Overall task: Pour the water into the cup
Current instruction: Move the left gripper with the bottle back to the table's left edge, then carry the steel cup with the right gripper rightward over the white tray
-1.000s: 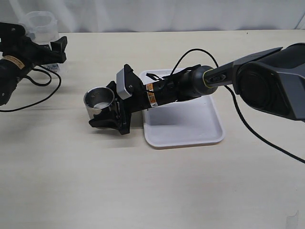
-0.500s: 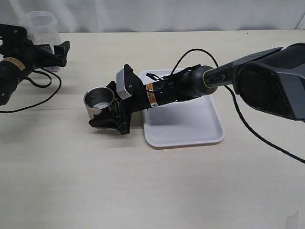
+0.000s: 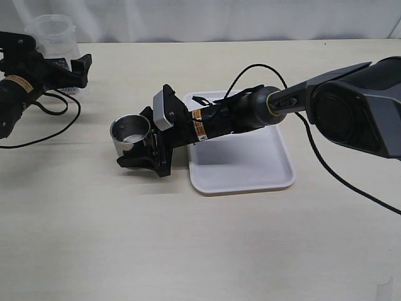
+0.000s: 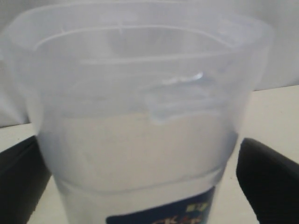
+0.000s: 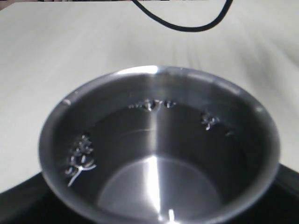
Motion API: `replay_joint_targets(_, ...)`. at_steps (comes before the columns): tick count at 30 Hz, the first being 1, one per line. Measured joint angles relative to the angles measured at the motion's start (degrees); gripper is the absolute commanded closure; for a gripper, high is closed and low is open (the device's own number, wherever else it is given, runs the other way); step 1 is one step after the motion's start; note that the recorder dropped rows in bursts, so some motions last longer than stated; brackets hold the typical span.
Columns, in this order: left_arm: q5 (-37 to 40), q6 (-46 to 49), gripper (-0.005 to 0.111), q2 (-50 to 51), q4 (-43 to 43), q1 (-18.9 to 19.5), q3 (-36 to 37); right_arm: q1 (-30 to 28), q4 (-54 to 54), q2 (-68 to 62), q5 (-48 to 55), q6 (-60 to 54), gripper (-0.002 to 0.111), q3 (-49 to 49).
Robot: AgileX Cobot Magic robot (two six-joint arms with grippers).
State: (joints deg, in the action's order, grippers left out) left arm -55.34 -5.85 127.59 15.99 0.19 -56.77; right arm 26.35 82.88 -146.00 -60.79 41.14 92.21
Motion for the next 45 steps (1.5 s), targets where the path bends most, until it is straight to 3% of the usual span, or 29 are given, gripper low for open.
replay_joint_targets(8, 2.7, 0.0, 0.002, -1.7, 0.0, 0.0, 0.0, 0.0, 0.0, 0.0, 0.0, 0.0, 0.104, 0.0)
replay_joint_targets(22, -2.0, 0.0, 0.002, -2.4, 0.0, 0.0, 3.2, 0.0, 0.0, 0.0, 0.0, 0.0, 0.104, 0.0)
replay_joint_targets(28, 6.2, 0.0, 0.002, -4.6, 0.0, 0.0, 3.2, 0.0, 0.0, 0.0, 0.0, 0.0, 0.104, 0.0)
replay_joint_targets(34, 8.0, -0.5, 0.002, -7.1, 0.0, 0.0, 4.0, 0.0, 0.0, 0.0, 0.0, 0.0, 0.104, 0.0)
replay_joint_targets(45, -1.2, -5.2, 0.002, -15.0, -0.1, 0.0, 15.0, 0.0, 0.0, 0.0, 0.0, 0.0, 0.104, 0.0)
